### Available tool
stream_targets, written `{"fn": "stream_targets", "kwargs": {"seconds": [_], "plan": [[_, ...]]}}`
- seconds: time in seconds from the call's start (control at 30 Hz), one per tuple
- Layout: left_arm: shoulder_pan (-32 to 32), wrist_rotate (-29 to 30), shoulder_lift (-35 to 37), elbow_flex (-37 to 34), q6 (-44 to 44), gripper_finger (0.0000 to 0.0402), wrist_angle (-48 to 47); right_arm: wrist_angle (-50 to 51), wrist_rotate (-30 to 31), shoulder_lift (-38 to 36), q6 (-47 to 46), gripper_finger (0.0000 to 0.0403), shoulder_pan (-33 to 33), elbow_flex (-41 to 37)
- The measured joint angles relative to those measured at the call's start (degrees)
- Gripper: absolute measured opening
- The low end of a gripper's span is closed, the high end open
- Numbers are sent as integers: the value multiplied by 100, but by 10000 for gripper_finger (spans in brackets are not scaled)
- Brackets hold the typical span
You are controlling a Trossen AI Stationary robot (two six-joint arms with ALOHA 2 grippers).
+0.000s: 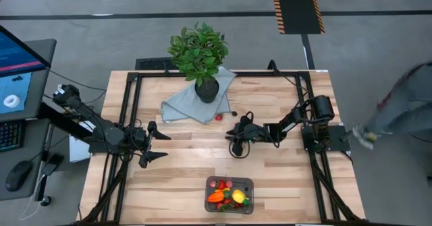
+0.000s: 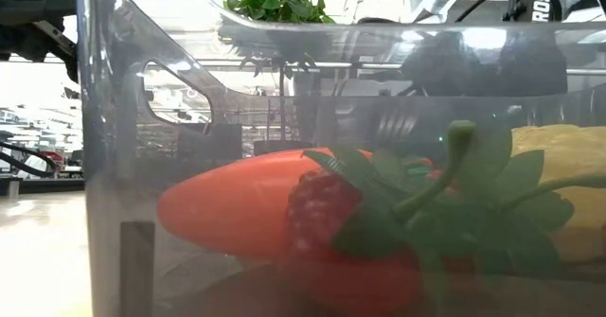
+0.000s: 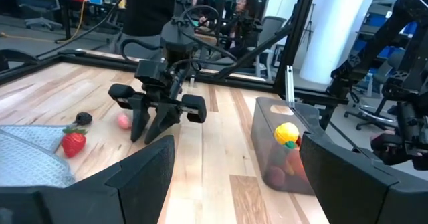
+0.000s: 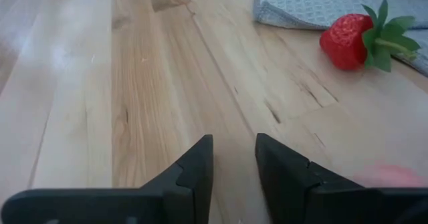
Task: Pick and placing Produce into tupperware
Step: Put the pink peach into the black bin
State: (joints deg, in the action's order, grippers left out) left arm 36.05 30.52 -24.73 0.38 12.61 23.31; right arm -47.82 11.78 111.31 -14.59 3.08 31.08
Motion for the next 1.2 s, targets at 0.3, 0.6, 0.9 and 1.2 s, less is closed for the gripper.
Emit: {"fn": "stream_targets", "kwargs": {"seconds": [0.3,0.6,0.9,1.2], "plan": [[1,2,-2,0,8,309,-96,404,-25,-985,17,146,106,7],[1,5,-2,0,71,309,-164,2579,1142,-2466,-204,193,117,19],[0,8,-1,0,151,309,-164,2845,1436,-1695,-795,282,-170,22],[1,53,-2,0,154,309,-200,2159,1413,-744,-774,285,-282,52]]}}
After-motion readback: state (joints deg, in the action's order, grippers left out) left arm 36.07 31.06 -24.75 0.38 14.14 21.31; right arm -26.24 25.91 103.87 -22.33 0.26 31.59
